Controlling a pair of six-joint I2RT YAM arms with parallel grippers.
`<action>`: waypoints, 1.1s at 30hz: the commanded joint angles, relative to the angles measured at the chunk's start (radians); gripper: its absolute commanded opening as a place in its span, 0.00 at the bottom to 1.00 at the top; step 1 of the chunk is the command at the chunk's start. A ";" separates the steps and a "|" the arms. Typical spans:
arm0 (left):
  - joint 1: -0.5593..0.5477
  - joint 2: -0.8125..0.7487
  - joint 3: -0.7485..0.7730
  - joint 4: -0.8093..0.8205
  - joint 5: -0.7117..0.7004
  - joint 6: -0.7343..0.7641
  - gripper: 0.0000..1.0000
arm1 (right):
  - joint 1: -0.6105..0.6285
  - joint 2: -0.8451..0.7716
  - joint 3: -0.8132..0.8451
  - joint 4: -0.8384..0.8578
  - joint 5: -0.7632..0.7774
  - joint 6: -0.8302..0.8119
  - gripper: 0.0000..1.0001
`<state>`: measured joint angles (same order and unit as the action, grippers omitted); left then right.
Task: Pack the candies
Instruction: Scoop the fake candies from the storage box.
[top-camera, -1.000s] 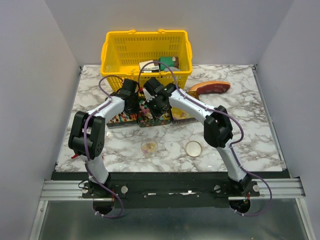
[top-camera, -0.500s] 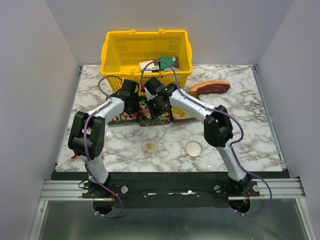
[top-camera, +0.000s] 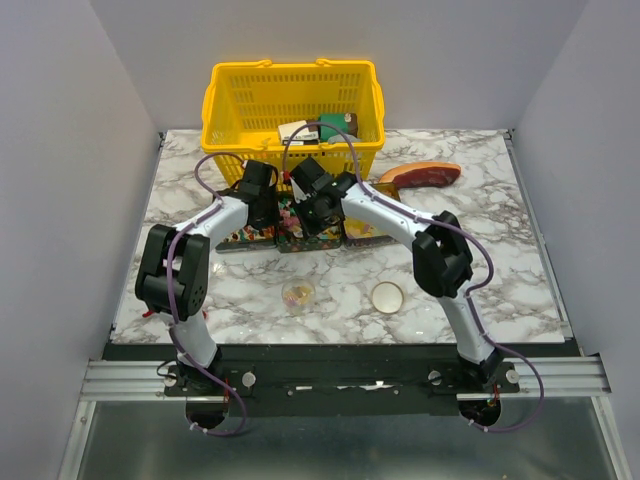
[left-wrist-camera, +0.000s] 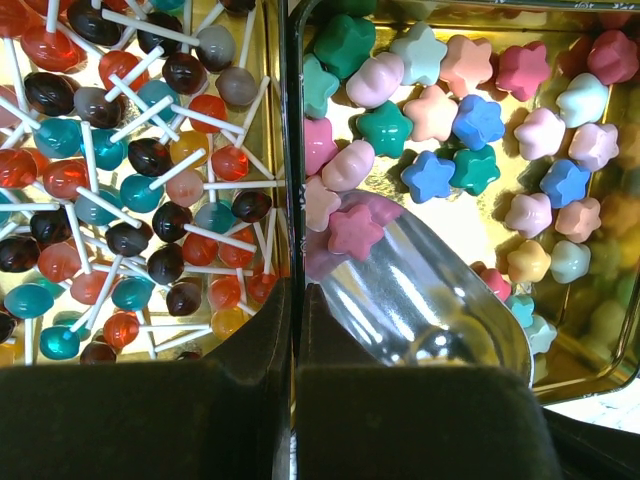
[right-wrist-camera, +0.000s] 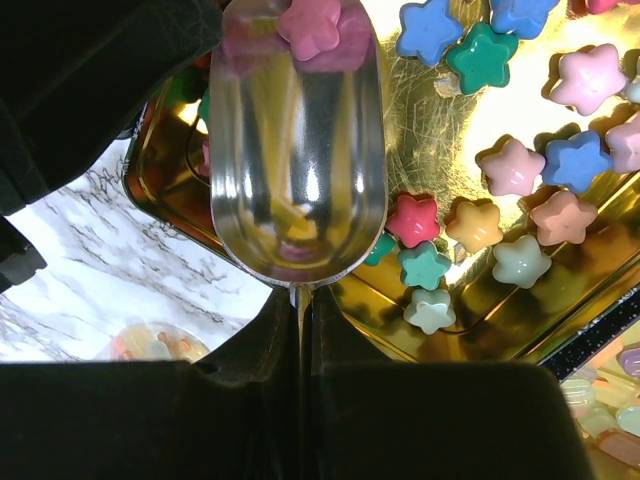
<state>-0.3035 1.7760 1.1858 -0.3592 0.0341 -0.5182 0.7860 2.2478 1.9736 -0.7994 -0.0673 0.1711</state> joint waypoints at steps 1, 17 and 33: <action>-0.051 0.020 -0.074 -0.075 0.173 -0.026 0.00 | -0.031 0.082 -0.050 0.098 0.264 -0.067 0.01; -0.051 0.008 -0.087 -0.080 0.162 -0.016 0.00 | -0.071 0.019 -0.096 0.124 0.287 -0.111 0.01; -0.051 0.010 -0.072 -0.078 0.165 -0.019 0.00 | -0.053 0.009 -0.145 0.160 0.124 -0.341 0.01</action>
<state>-0.3210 1.7596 1.1446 -0.2939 0.0792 -0.5358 0.7254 2.2345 1.8778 -0.6590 0.0879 -0.0628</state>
